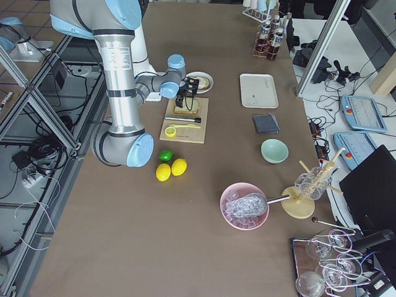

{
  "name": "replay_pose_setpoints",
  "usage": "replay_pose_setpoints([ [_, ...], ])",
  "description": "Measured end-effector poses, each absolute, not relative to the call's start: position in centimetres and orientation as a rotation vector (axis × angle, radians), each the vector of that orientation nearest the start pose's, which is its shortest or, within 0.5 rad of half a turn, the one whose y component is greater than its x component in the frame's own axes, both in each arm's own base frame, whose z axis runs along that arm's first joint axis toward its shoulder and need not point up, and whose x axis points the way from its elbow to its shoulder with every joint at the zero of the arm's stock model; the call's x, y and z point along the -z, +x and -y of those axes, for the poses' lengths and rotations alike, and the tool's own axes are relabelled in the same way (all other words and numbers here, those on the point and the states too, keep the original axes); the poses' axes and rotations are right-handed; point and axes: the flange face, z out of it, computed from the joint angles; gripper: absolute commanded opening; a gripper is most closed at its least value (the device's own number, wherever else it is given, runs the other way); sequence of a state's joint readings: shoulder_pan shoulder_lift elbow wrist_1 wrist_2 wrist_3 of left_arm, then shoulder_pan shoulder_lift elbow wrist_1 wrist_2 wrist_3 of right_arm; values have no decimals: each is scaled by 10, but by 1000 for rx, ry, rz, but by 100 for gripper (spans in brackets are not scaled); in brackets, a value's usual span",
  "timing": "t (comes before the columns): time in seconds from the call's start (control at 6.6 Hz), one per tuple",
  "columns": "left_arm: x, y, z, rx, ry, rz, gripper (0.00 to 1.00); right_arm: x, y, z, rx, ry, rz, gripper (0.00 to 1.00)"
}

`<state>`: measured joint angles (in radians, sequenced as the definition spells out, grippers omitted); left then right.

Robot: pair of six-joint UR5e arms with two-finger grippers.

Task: Make sandwich and place on tray
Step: 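Reach the right gripper down and grasp the bread slice on the cutting board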

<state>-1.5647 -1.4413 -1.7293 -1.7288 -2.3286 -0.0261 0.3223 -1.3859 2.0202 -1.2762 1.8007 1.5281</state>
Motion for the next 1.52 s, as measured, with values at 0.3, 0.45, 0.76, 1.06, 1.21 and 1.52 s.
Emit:
replay_pose_setpoints([
  [0.3,-625,-62,449,-52,167,-758,97,-338,-462,290,-156,-56,937,74],
  [0.45,-625,-62,448,-52,166,-758,97,-342,-456,297,-154,-66,933,74],
  [0.76,-625,-62,447,-52,165,-758,97,-351,-462,299,-144,-72,919,68],
  [1.06,-624,-62,447,-53,168,-758,97,-356,-466,296,-128,-72,912,24],
  [1.21,-623,-62,447,-53,169,-758,97,-358,-466,296,-118,-68,909,0],
  [1.52,-621,-63,446,-52,173,-759,97,-356,-465,298,-115,-67,913,0],
])
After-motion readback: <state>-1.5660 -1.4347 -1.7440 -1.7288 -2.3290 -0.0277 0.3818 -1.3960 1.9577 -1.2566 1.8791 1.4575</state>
